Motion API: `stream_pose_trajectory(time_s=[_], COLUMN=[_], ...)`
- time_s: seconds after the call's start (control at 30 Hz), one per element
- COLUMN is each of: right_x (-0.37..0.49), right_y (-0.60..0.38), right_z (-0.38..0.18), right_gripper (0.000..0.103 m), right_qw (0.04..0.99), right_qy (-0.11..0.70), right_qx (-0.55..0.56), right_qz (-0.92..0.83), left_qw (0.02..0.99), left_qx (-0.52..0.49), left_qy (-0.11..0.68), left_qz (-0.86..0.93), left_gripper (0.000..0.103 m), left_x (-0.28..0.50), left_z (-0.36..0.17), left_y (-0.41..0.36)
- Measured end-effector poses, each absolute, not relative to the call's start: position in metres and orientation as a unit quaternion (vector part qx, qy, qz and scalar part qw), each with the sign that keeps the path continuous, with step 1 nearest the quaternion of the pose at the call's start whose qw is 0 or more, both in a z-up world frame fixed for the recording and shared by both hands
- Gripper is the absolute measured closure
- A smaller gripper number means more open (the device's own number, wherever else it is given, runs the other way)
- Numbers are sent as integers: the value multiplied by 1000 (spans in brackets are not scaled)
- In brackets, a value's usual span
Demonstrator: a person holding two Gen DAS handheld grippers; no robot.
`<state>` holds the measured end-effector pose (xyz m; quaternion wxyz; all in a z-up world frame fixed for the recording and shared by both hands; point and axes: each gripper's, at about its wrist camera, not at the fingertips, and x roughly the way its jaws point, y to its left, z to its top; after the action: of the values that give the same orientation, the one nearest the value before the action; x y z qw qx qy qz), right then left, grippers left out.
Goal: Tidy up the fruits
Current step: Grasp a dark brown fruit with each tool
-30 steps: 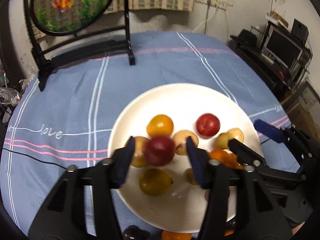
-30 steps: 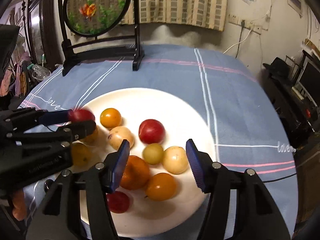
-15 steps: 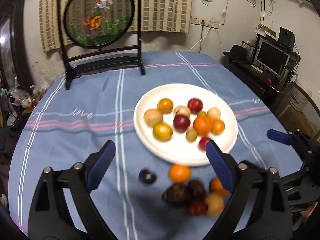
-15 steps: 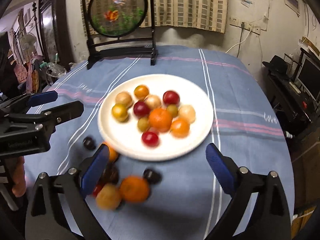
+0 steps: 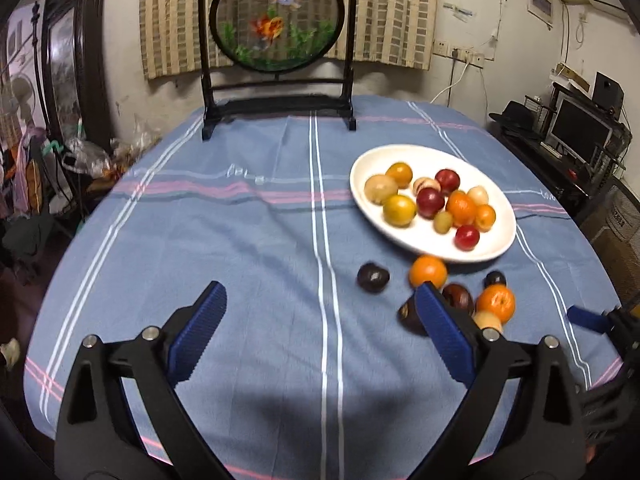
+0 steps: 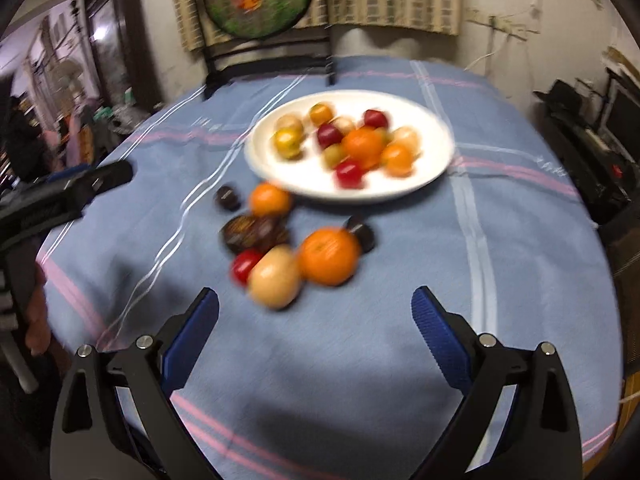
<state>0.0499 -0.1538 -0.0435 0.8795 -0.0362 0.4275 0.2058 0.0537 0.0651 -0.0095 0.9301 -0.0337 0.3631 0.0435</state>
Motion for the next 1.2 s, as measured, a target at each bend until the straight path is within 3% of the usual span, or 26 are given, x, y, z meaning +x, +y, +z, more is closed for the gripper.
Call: stream_pose_trajectory(time_s=[0.5,0.53,0.6,0.87,1.0,1.2], right_x=[67,75,87,132,126,81], right_y=[-127,-123,-114,-77,-97,-153], right_z=[-42,-41,-43,-72,-65,-33], right_gripper=[7,10,36,77,80,80], right_qw=[888,891,886,861,852,880], right_qy=[408,404,410,458,473,433], right_qx=[-56,-62,-68,-125,-103,-42], right_qz=[203,200,205,181,200,189], left_qw=[925,924,923,922,920,916], left_qx=[-58,-63,-69,-81,-83,-68], left_qy=[372,374,375,376,381,396], left_qz=[46,47,46,38,31,-12], left_gripper=[6,6,6,6,6,6], left_x=[41,42,42,46,51,67], left_z=[-21,-22,-24,-27,-30,-41], left_y=[89,92,95,104,103,79])
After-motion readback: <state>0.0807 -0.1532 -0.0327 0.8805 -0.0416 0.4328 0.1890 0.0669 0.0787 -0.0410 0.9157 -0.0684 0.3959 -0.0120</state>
